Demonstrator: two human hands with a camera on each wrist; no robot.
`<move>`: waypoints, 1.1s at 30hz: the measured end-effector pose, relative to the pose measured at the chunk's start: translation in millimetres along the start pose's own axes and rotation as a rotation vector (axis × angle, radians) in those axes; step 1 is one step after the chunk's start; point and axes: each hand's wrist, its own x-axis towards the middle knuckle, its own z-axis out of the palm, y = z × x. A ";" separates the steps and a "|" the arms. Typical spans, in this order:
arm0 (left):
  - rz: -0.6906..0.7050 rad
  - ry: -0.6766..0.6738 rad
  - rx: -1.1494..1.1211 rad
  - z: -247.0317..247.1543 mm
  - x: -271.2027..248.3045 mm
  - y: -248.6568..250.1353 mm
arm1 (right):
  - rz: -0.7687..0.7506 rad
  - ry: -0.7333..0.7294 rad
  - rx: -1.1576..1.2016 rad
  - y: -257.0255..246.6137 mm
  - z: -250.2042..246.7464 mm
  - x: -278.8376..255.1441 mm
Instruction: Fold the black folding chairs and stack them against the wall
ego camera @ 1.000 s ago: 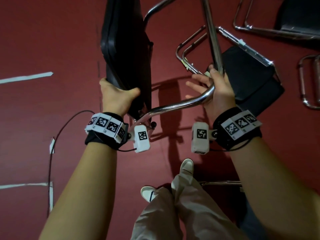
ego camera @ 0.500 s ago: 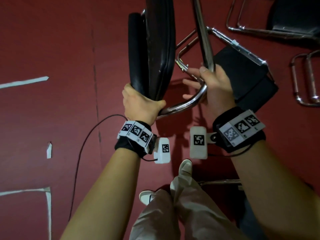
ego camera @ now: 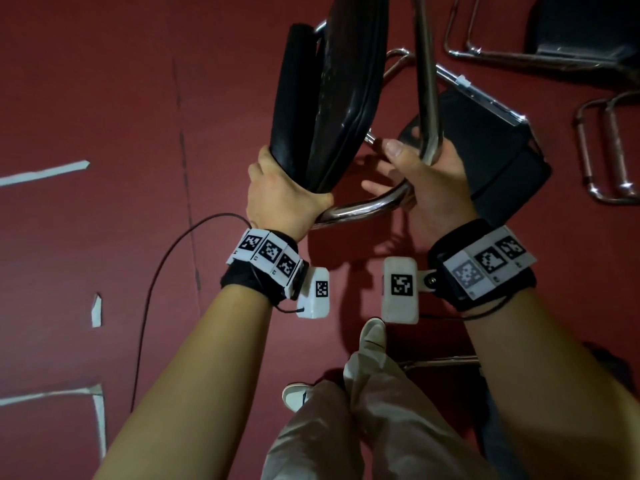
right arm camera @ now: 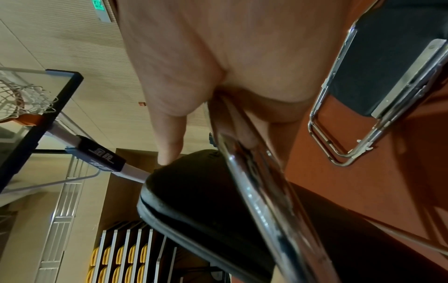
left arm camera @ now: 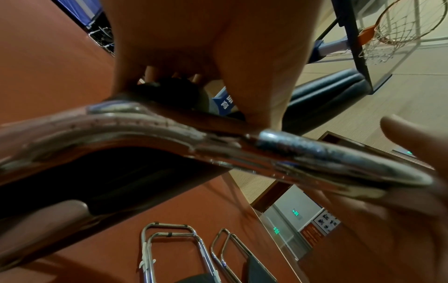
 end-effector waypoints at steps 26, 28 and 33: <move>0.170 -0.341 -0.087 -10.6 36.8 -0.1 | -0.007 0.045 0.020 -15.6 19.6 23.0; 0.184 -0.364 -0.104 -7.8 34.8 -1.9 | -0.027 0.064 -0.004 -19.1 18.1 23.0; 0.174 -0.357 -0.159 5.0 28.7 5.7 | -0.036 0.095 -0.095 -24.7 5.8 26.2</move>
